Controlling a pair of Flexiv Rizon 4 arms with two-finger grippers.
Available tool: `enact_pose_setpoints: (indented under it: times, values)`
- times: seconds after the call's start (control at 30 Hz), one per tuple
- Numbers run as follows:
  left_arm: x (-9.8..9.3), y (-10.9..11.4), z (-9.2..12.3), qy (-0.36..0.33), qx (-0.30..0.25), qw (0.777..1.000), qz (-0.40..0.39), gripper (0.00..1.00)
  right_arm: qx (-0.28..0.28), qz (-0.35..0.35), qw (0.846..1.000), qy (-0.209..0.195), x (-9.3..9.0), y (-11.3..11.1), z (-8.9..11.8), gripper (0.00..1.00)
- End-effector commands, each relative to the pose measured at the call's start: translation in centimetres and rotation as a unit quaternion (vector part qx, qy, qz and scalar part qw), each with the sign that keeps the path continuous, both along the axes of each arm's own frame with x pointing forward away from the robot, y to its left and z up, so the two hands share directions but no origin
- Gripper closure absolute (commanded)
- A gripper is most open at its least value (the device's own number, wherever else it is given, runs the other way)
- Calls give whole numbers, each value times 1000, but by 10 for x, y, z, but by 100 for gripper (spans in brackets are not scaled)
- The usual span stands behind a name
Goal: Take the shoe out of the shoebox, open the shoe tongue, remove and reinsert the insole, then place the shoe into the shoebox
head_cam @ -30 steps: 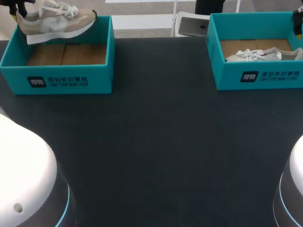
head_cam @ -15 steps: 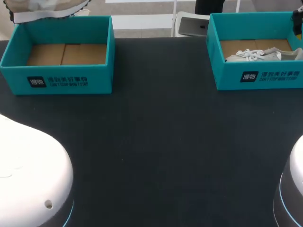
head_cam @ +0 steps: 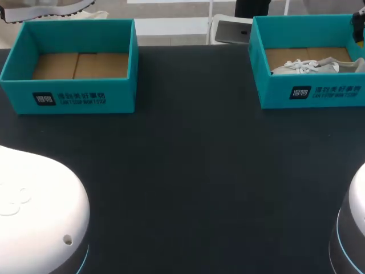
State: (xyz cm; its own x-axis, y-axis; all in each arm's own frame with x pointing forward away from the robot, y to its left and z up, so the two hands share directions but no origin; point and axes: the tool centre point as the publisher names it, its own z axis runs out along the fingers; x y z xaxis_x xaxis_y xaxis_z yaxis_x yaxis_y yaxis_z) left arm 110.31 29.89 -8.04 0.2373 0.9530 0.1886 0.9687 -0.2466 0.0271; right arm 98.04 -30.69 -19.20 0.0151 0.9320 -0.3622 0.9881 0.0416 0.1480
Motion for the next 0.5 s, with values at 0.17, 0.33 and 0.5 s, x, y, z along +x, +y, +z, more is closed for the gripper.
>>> enact_pose_setpoints:
  times: [0.17,0.33,0.5]
  values:
    - [-42,-34,-4,-65,46,997,-24,100,0,0,1000,-1,-1,0,0,0]
    - [-75,-71,0,-82,52,995,-14,100,0,0,1000,-1,-1,0,0,0]
    - [-107,-102,0,-90,61,994,13,100,0,0,1000,-1,-1,0,0,0]
